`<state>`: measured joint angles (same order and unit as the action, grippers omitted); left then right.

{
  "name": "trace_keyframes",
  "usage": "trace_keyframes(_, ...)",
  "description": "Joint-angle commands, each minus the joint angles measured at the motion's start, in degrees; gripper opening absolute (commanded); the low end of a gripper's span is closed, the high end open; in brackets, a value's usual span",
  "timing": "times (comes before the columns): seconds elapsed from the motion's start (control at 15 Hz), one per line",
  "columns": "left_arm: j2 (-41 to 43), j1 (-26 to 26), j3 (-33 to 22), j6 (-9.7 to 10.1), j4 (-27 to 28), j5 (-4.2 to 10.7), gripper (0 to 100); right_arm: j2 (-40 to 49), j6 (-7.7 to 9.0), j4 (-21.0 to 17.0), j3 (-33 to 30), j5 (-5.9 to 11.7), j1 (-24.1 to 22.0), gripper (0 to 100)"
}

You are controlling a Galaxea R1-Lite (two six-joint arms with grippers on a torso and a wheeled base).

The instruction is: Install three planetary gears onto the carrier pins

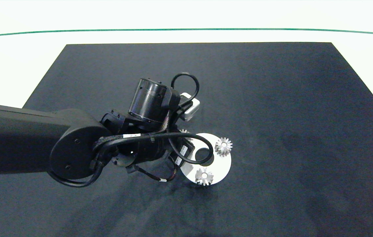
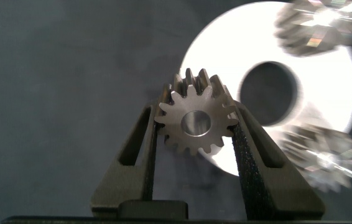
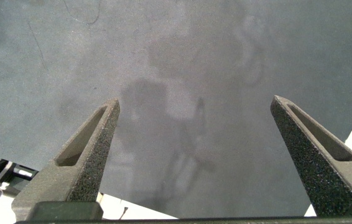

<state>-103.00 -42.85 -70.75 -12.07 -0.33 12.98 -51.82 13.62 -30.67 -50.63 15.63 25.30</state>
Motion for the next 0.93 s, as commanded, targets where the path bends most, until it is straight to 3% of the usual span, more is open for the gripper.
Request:
trace_keyframes(0.07, -0.62, -0.48, -3.16, -0.50, 0.15, 1.78, 0, 0.41, 0.09, -0.18, -0.17, 0.10, 0.02, 100)
trace_keyframes(0.33, -0.80, -2.15, -7.56, -1.47, 9.03, 2.22, 0, 0.49, 0.45, -0.18, -1.05, 0.10, 0.02, 100)
trace_keyframes(0.67, -0.89, -2.94, -7.91, -1.55, 11.49, 2.40, 0, 1.90, 0.53, -0.35, -1.23, 0.10, 0.02, 100)
trace_keyframes(0.8, -0.98, -3.47, -10.46, -1.73, 15.89, 3.89, 0, 1.90, 0.62, -0.35, -1.32, 0.10, 0.10, 100)
trace_keyframes(0.93, -0.98, -3.47, -11.69, -2.78, 18.00, 4.42, 0, 1.81, 0.62, -0.27, -1.32, 0.02, 0.19, 100)
